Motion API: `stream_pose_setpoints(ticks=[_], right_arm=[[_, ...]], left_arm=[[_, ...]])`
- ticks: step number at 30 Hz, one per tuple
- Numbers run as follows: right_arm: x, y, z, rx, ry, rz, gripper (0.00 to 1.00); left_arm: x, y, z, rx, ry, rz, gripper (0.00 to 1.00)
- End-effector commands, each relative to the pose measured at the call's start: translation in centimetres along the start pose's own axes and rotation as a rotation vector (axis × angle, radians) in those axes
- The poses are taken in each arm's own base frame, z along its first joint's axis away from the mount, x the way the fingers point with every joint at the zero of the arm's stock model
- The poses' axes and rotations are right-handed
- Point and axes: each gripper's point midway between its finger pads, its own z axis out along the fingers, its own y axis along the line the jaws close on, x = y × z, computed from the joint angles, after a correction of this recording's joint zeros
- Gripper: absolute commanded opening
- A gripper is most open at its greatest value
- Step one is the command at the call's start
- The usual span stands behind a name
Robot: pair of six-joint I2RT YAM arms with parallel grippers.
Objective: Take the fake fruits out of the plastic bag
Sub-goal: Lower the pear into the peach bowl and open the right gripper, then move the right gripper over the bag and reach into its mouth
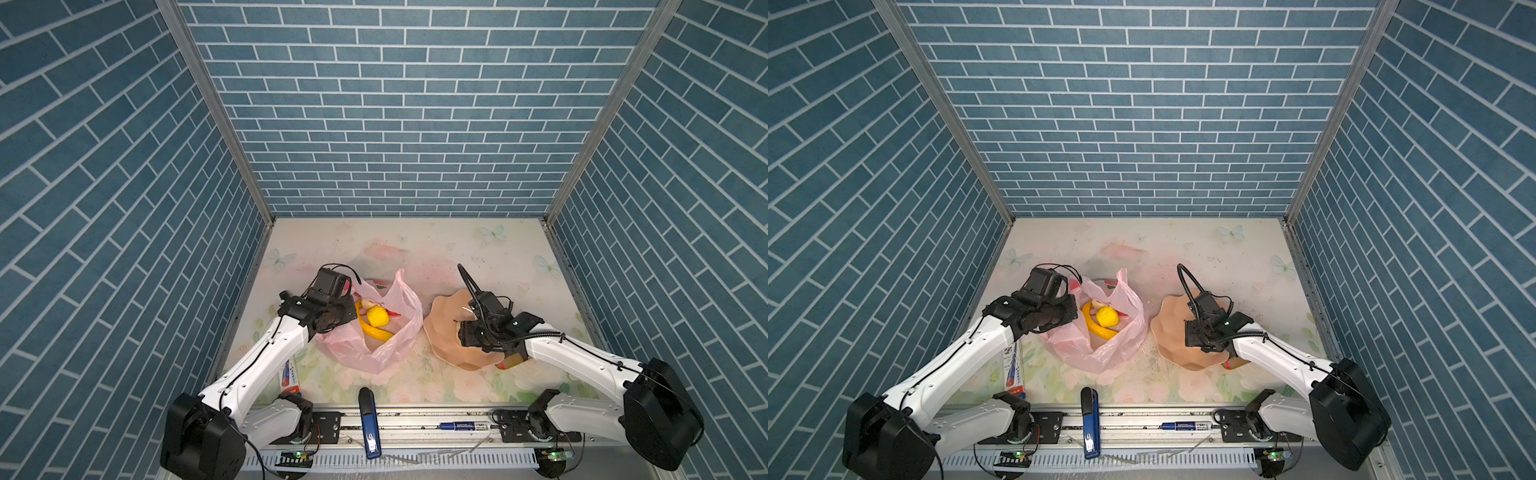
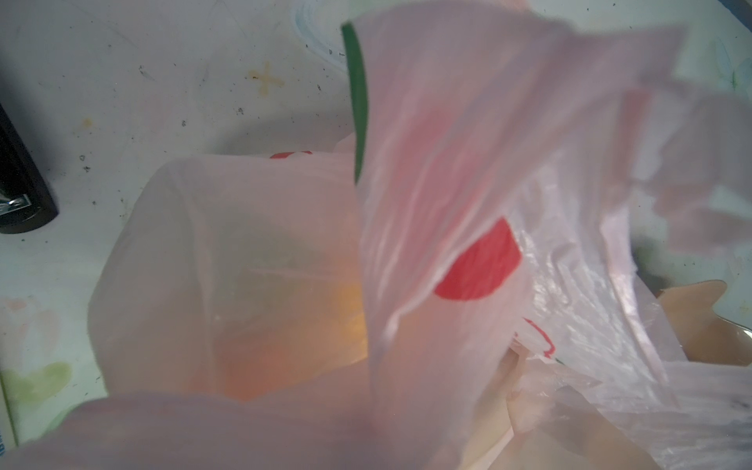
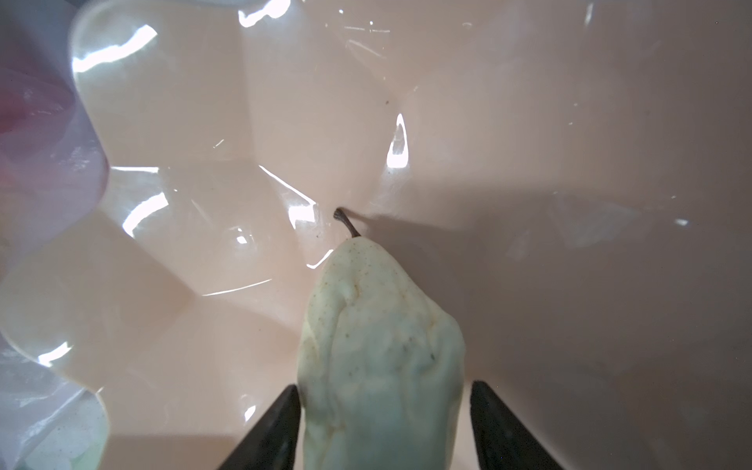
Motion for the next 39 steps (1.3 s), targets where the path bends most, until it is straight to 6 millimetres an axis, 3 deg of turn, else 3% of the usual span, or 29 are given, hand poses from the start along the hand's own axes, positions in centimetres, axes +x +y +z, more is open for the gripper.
stream_pose_setpoints(ticks=[1, 7, 13, 17, 20, 22, 27, 30, 34, 39], right_arm=[[-0.1, -0.7, -0.9, 0.039, -0.003, 0.017, 0.71], [-2.5, -0.2, -4.4, 0.050, -0.068, -0.026, 0.74], [-7.5, 2.7, -10.2, 0.015, -0.167, -0.136, 0.65], [-11.7, 6.7, -14.2, -0.053, -0.279, -0.222, 0.49], [-14.1, 11.6, -17.0, -0.131, -0.373, -0.324, 0.44], [-14.4, 15.8, -17.8, -0.190, -0.385, -0.411, 0.43], [-12.2, 25.7, -16.8, -0.390, -0.286, -0.567, 0.37], [-9.8, 29.6, -14.6, -0.463, -0.201, -0.620, 0.33], [-6.9, 32.2, -11.5, -0.498, -0.090, -0.659, 0.29], [-4.8, 32.0, -7.0, -0.452, 0.026, -0.661, 0.26]], left_arm=[[0.2, 0.0, -0.2, 0.007, 0.001, 0.017, 0.01], [0.4, 0.0, -0.6, 0.014, 0.004, 0.025, 0.01], [1.2, 0.5, -1.0, 0.015, 0.016, 0.023, 0.01], [1.7, 1.1, -1.3, 0.010, 0.010, 0.011, 0.01], [2.1, 1.6, -1.6, 0.008, -0.005, -0.006, 0.01], [2.2, 1.6, -1.6, 0.018, -0.009, -0.013, 0.01], [2.3, 1.3, -1.4, 0.045, -0.020, -0.022, 0.01], [2.4, 1.2, -1.2, 0.056, -0.028, -0.035, 0.01], [2.1, 0.9, -1.1, 0.076, -0.043, -0.049, 0.01], [1.5, 0.6, -1.5, 0.091, -0.072, -0.056, 0.01]])
